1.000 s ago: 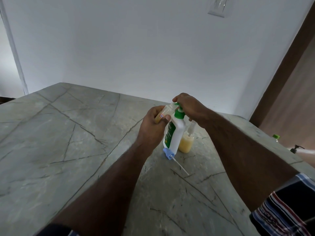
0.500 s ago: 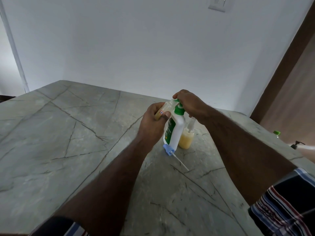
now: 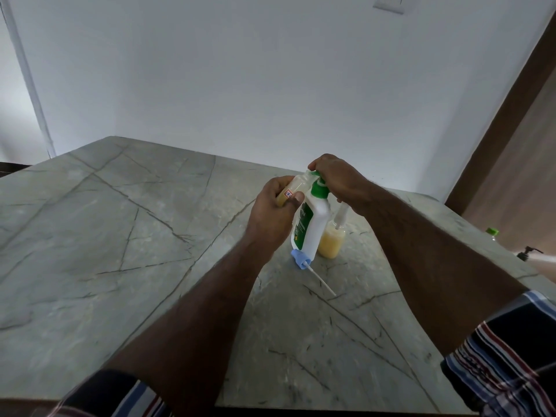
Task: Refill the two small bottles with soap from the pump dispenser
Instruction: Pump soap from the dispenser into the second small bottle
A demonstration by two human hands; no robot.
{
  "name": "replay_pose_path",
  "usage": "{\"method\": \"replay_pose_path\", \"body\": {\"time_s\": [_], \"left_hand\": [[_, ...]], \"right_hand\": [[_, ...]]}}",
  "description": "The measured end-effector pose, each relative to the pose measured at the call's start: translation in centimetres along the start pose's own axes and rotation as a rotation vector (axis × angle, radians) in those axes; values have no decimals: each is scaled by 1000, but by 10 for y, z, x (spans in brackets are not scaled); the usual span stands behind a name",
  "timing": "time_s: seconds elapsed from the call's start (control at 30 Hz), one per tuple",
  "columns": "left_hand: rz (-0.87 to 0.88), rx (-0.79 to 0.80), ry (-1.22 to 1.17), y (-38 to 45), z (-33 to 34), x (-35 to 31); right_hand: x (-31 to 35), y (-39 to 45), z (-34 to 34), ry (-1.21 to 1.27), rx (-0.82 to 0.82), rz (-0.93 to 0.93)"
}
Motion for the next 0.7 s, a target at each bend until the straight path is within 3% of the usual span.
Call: {"method": "replay_pose_path", "body": {"time_s": [0.7], "left_hand": [[12,-6,-5,-1,1,-4]], "right_hand": [[-1,5,-1,-70,16,-15]]}}
Point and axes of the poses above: each hand's wrist, its own y-axis towards the middle knuckle, its own z-axis out of the palm, x = y × z, the point moved 9 cm from there along y, towards the middle knuckle, and after that the axes turned 3 degrees about -z, right-handed, at the moved point
